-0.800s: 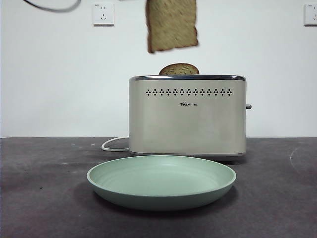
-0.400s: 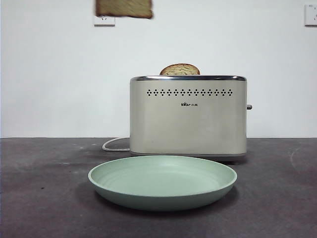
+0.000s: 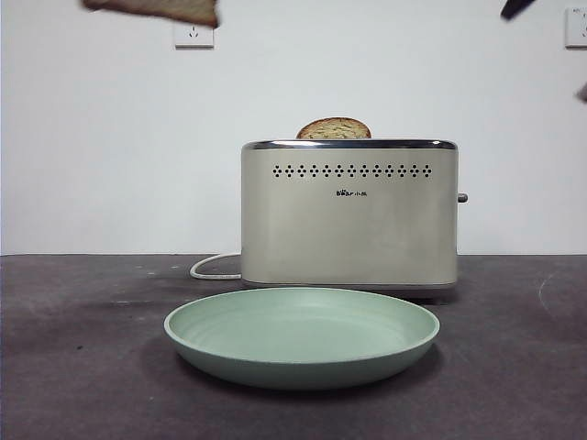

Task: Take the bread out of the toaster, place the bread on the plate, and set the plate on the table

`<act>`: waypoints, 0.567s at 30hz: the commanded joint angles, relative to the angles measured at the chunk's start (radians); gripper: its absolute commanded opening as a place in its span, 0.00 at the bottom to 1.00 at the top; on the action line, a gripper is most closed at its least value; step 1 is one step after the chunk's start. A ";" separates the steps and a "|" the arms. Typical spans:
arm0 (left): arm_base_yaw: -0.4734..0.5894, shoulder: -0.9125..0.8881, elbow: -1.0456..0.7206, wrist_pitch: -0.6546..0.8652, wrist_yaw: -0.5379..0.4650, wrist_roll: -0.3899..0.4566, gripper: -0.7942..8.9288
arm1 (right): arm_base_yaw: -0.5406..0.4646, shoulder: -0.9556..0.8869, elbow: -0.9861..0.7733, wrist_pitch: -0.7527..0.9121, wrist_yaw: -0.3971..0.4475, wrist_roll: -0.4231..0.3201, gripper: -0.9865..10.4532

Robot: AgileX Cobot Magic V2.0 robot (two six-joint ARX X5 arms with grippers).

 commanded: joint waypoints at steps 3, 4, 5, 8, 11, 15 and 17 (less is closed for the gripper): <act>0.004 -0.156 -0.150 -0.019 -0.090 -0.074 0.08 | 0.020 0.088 0.002 0.032 -0.002 0.002 0.55; 0.004 -0.193 -0.183 -0.026 -0.095 -0.084 0.08 | 0.029 0.112 0.002 0.042 -0.002 0.002 0.55; 0.004 -0.230 -0.214 -0.034 -0.104 -0.103 0.08 | 0.040 0.137 0.002 0.051 -0.002 0.002 0.55; 0.004 -0.318 -0.285 -0.069 -0.122 -0.143 0.08 | 0.084 0.219 0.002 0.083 0.000 0.002 0.55; 0.003 -0.377 -0.313 -0.139 -0.140 -0.157 0.08 | 0.138 0.311 0.002 0.119 0.007 0.003 0.55; 0.003 -0.408 -0.313 -0.198 -0.135 -0.158 0.08 | 0.203 0.437 0.002 0.172 0.068 0.003 0.52; 0.003 -0.414 -0.313 -0.206 -0.130 -0.159 0.08 | 0.227 0.503 0.002 0.196 0.080 0.003 0.49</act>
